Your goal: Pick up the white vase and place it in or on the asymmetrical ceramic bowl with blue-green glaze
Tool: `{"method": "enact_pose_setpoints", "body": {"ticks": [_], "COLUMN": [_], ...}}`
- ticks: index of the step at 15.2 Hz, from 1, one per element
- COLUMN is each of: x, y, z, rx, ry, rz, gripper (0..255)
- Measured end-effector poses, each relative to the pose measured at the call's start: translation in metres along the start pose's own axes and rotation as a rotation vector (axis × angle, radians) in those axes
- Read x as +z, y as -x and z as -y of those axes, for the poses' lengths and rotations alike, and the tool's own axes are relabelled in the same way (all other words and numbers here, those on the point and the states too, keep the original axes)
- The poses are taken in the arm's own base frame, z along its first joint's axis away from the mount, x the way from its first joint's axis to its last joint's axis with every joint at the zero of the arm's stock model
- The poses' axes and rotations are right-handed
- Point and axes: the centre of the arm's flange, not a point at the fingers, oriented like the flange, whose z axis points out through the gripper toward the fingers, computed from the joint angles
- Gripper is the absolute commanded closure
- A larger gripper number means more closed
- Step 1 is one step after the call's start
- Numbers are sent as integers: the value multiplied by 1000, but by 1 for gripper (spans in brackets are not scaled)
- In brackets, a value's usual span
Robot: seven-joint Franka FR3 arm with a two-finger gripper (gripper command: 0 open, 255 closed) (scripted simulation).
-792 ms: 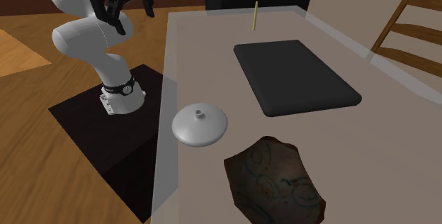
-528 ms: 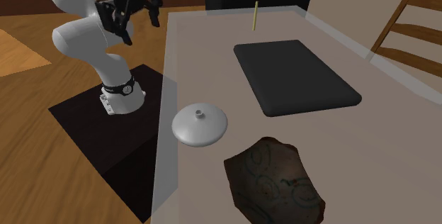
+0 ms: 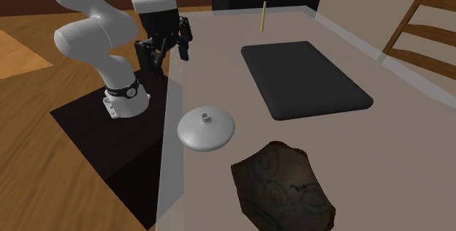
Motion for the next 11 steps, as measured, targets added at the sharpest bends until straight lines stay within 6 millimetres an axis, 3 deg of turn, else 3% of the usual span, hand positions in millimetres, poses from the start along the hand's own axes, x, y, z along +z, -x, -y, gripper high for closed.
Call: {"method": "enact_pose_setpoints", "body": {"ticks": [7, 11], "x": [56, 77], "y": [-64, -73], "z": [-7, -10], "rx": [-72, -81], "ry": [65, 74], "rz": [-49, -56], "gripper": [0, 0]}}
